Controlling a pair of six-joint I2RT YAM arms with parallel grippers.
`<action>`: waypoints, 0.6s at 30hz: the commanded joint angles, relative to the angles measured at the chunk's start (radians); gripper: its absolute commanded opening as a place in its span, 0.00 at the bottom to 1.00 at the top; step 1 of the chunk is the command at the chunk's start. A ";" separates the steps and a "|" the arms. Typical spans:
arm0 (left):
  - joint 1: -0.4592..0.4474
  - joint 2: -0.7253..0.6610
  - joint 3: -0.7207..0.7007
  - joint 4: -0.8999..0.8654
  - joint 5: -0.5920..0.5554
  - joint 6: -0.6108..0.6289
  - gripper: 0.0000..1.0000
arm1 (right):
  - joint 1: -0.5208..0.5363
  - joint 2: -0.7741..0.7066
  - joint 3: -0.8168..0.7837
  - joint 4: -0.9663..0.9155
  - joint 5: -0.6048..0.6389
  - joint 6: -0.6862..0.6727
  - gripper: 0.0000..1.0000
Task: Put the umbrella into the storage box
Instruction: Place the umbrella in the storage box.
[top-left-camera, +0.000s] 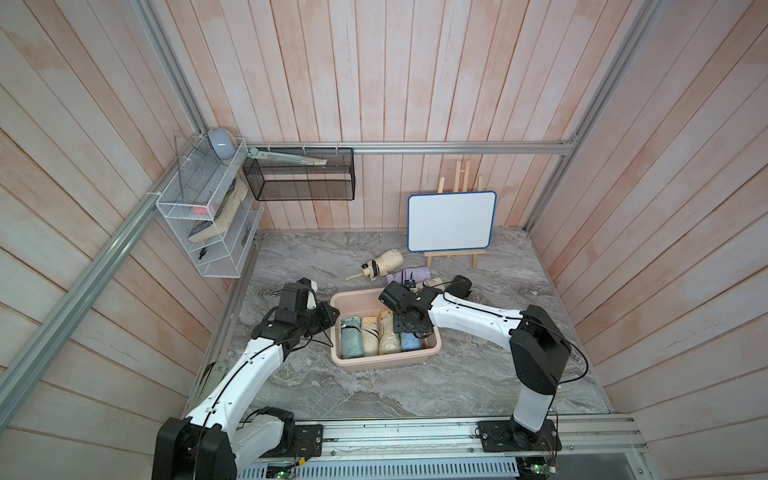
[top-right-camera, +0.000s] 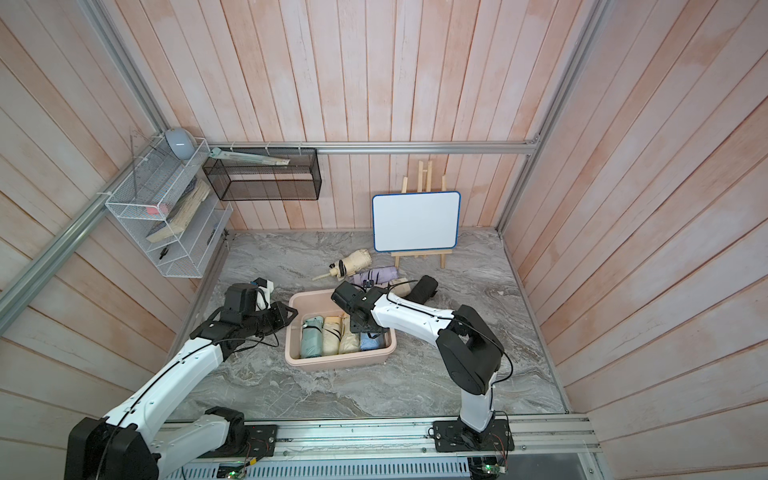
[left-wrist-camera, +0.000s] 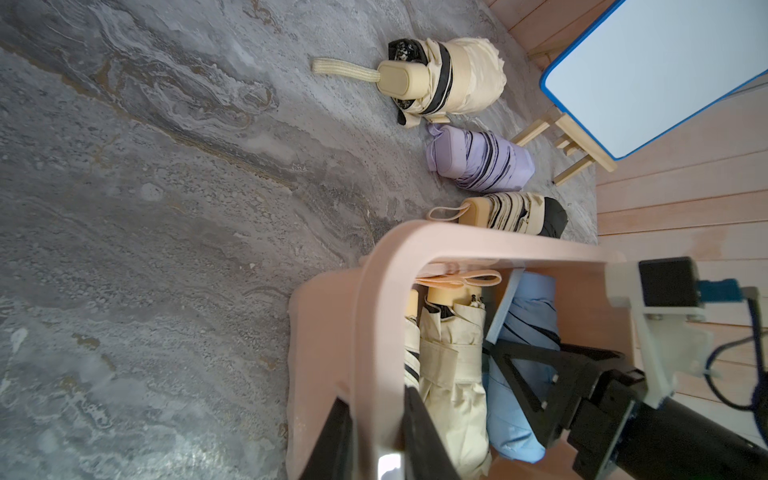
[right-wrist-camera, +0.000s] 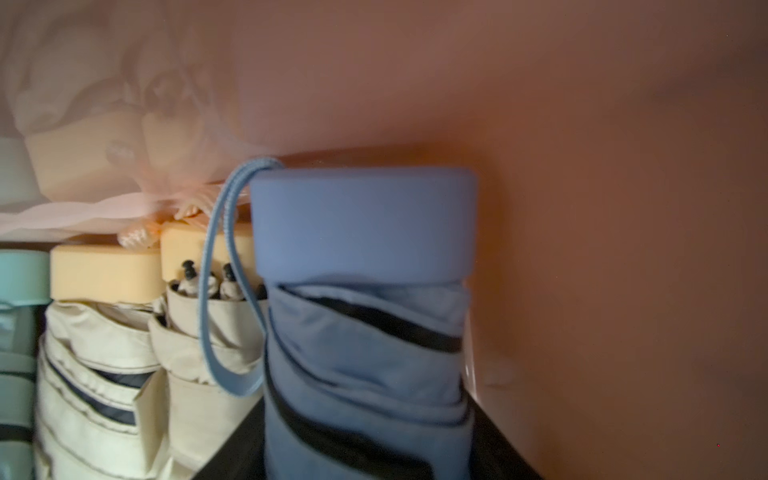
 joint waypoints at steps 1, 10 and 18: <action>-0.002 -0.002 0.049 0.023 0.000 0.028 0.17 | -0.003 0.007 0.002 0.025 0.053 -0.004 0.69; -0.003 0.001 0.061 0.004 -0.012 0.053 0.16 | 0.001 -0.101 0.051 0.021 0.063 -0.046 0.78; -0.001 -0.002 0.079 -0.043 -0.051 0.102 0.07 | -0.035 -0.231 0.113 0.049 0.086 -0.093 0.77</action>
